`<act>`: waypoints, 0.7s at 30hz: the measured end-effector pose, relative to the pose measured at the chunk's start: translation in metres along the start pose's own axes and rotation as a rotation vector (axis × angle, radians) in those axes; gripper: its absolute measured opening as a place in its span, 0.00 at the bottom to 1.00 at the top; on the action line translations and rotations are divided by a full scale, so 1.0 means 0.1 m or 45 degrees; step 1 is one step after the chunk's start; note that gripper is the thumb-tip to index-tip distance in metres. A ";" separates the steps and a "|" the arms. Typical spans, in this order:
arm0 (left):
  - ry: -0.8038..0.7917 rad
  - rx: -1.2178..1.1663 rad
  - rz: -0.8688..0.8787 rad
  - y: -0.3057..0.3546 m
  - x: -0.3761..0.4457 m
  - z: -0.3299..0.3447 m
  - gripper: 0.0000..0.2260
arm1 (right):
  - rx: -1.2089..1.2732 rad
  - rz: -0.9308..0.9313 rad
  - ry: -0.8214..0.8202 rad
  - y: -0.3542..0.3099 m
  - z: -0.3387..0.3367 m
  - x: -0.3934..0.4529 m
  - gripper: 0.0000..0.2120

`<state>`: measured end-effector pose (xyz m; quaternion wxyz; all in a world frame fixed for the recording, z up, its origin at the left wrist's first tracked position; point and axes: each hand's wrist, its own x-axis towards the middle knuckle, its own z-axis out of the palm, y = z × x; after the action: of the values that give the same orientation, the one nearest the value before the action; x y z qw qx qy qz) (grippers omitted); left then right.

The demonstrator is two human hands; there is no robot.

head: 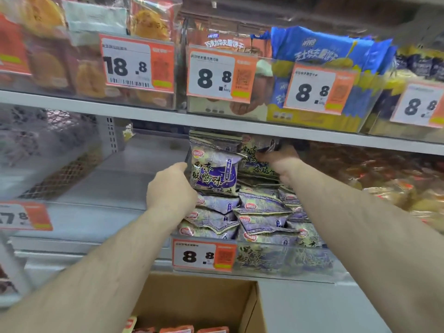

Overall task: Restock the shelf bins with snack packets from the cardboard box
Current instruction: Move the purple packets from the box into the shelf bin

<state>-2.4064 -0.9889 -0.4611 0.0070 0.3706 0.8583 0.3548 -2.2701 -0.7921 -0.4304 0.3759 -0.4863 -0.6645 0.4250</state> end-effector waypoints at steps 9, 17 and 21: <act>-0.029 -0.019 0.035 -0.02 -0.02 -0.02 0.28 | -0.494 -0.020 -0.147 0.08 0.17 0.10 0.24; -0.055 -0.064 0.050 -0.05 -0.03 -0.04 0.24 | -1.043 0.111 -0.031 0.13 0.11 -0.01 0.48; -0.249 -0.172 0.053 -0.08 -0.02 -0.13 0.16 | -1.047 0.091 0.021 0.00 0.01 -0.19 0.48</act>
<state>-2.4140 -1.0020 -0.4565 0.1083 0.4200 0.8197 0.3741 -2.2665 -0.8110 -0.4328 0.1405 -0.6220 -0.7587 0.1331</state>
